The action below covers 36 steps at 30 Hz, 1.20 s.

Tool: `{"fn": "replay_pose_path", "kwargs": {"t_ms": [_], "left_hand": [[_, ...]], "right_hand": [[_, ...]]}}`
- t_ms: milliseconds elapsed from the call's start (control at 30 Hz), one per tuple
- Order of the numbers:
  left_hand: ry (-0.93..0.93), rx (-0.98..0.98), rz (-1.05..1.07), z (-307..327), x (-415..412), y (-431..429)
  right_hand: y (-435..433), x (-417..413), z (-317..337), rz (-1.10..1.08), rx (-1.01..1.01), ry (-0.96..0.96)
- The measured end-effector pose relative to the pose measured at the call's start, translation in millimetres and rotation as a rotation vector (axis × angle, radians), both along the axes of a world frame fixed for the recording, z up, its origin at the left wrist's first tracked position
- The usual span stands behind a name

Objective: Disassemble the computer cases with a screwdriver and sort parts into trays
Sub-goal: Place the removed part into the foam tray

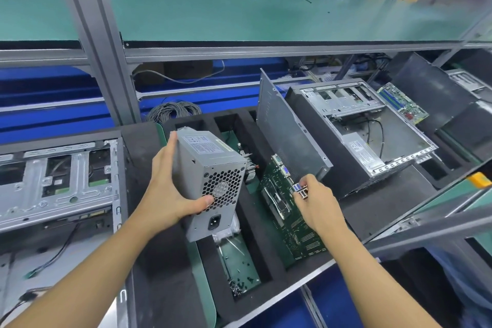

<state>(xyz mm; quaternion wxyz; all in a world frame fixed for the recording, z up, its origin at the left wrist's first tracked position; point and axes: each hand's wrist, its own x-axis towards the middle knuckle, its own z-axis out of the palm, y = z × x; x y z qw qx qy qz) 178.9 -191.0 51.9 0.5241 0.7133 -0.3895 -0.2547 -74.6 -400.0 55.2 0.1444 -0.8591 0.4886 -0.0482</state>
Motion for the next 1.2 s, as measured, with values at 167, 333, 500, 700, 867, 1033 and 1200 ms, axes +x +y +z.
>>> {"fn": "replay_pose_path", "kwargs": {"t_ms": [167,333,500,700,867,1033,1200], "left_hand": [[0.019,-0.008,0.000,-0.3,0.4,-1.6],[0.014,-0.021,-0.027,0.1,-3.9,-6.1],[-0.033,-0.006,-0.043,3.5,-14.9,-14.7],[-0.041,-0.003,-0.060,0.6,-22.5,-22.9],[-0.050,0.026,-0.077,-6.6,-25.1,-24.9],[-0.128,0.059,-0.117,-8.3,-29.0,-34.3],[-0.248,0.090,-0.222,-12.1,-43.6,-45.5]], "right_hand": [[-9.2,-0.8,19.3,-0.014,0.063,-0.057],[-9.9,-2.9,12.7,-0.050,0.192,-0.087],[-16.7,-10.0,-5.3,-0.130,0.206,-0.102],[-16.9,-14.1,-14.4,-0.241,0.095,-0.063],[14.4,-6.5,5.8,-0.165,-0.179,0.226],[56.2,37.9,60.6,-0.054,0.472,-0.482],[58.3,79.8,81.6,0.109,0.422,-0.056]]}}
